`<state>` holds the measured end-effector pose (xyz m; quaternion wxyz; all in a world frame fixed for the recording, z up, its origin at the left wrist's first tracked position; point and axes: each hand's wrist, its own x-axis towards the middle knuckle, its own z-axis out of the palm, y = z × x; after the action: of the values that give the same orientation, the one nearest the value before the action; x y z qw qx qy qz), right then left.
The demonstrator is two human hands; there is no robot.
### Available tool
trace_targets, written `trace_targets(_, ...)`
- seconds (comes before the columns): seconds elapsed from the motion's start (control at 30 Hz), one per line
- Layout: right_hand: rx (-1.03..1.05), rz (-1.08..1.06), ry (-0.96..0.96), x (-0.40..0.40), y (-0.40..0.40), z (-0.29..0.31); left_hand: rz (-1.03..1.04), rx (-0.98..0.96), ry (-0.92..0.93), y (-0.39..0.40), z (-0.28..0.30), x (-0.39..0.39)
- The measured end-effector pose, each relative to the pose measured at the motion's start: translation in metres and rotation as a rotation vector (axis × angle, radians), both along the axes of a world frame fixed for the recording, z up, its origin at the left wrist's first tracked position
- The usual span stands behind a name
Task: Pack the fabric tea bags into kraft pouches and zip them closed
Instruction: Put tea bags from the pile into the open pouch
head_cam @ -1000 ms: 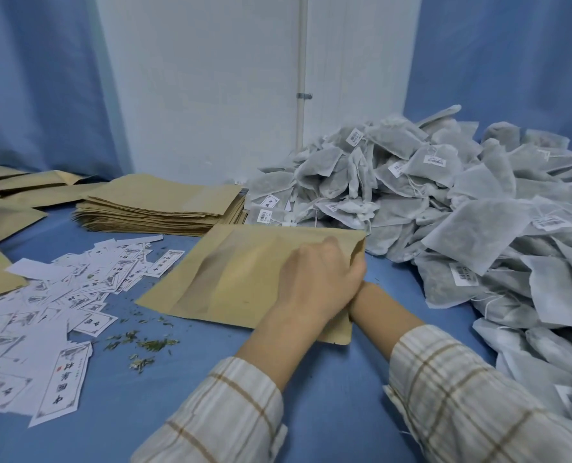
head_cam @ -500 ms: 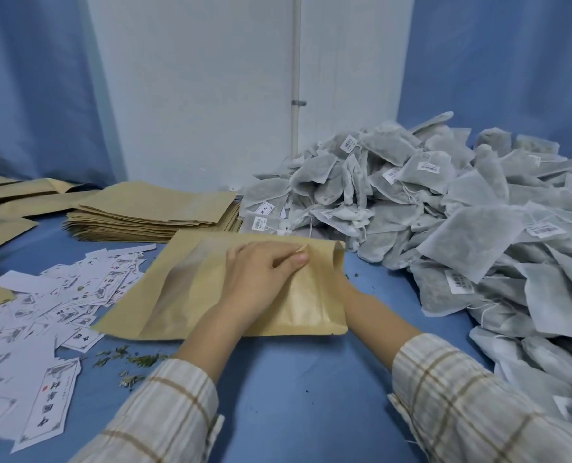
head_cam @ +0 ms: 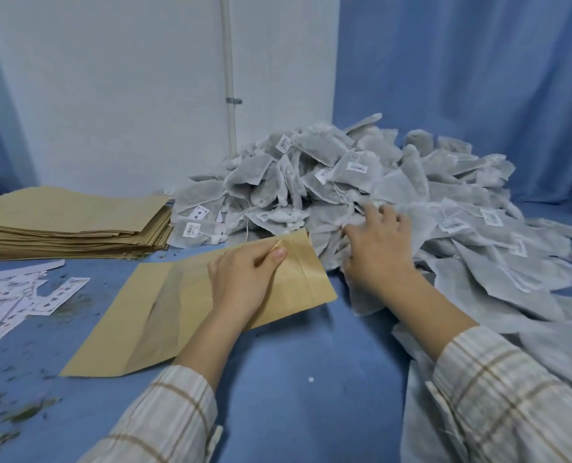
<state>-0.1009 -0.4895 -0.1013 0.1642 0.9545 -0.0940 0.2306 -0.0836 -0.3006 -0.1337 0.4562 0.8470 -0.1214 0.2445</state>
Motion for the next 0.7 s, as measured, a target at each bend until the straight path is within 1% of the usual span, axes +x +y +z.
trace_targets(0.07, 0.074, -0.192, 0.088, 0.000, -0.005, 0.003, -0.005, -0.005, -0.007, -0.009, -0.001, 0.002)
trace_targets(0.1, 0.113, -0.240, 0.124, 0.000, -0.006, 0.004, -0.006, -0.006, -0.010, -0.011, -0.002, 0.002)
trace_targets(0.13, 0.146, -0.236, 0.124, 0.001, -0.007, 0.003, -0.009, -0.010, -0.013, -0.012, -0.002, 0.003)
trace_targets(0.17, 0.183, -0.187, 0.082, 0.001, -0.009, 0.004, -0.012, -0.016, -0.013, -0.014, -0.002, 0.004)
trace_targets(0.2, 0.247, -0.096, -0.005, 0.000, -0.009, 0.005, -0.014, -0.024, -0.010, -0.014, -0.002, 0.006)
trace_targets(0.23, 0.360, 0.021, -0.139, 0.001, -0.010, 0.007, -0.015, -0.037, -0.006, -0.013, -0.001, 0.008)
trace_targets(0.3, 0.704, 0.240, -0.441, 0.000, -0.006, 0.013, -0.019, -0.075, 0.011, -0.009, 0.001, 0.013)
trace_targets(0.33, 0.893, 0.308, -0.541, 0.000, -0.003, 0.017, -0.027, -0.093, 0.020, -0.006, 0.001, 0.015)
trace_targets(0.37, 1.072, 0.330, -0.597, 0.002, -0.002, 0.018, -0.036, -0.105, 0.029, -0.004, 0.002, 0.017)
trace_targets(0.4, 1.245, 0.312, -0.611, 0.005, -0.001, 0.019, -0.044, -0.115, 0.033, -0.001, 0.002, 0.019)
trace_targets(0.5, 1.773, 0.292, -0.498, 0.011, 0.001, 0.014, -0.048, -0.155, 0.027, 0.003, 0.003, 0.021)
trace_targets(0.53, 1.887, 0.306, -0.434, 0.012, 0.002, 0.011, -0.053, -0.165, 0.025, 0.003, 0.003, 0.020)
trace_targets(0.57, 1.945, 0.325, -0.368, 0.013, 0.005, 0.007, -0.062, -0.172, 0.023, 0.003, 0.004, 0.020)
trace_targets(0.63, 1.958, 0.384, -0.250, 0.013, 0.014, -0.002, -0.095, -0.183, 0.021, 0.001, 0.006, 0.017)
trace_targets(0.67, 1.903, 0.418, -0.190, 0.012, 0.019, -0.007, -0.120, -0.190, 0.017, -0.001, 0.007, 0.015)
trace_targets(0.7, 1.786, 0.422, -0.135, 0.011, 0.024, -0.011, -0.146, -0.194, 0.012, -0.003, 0.009, 0.013)
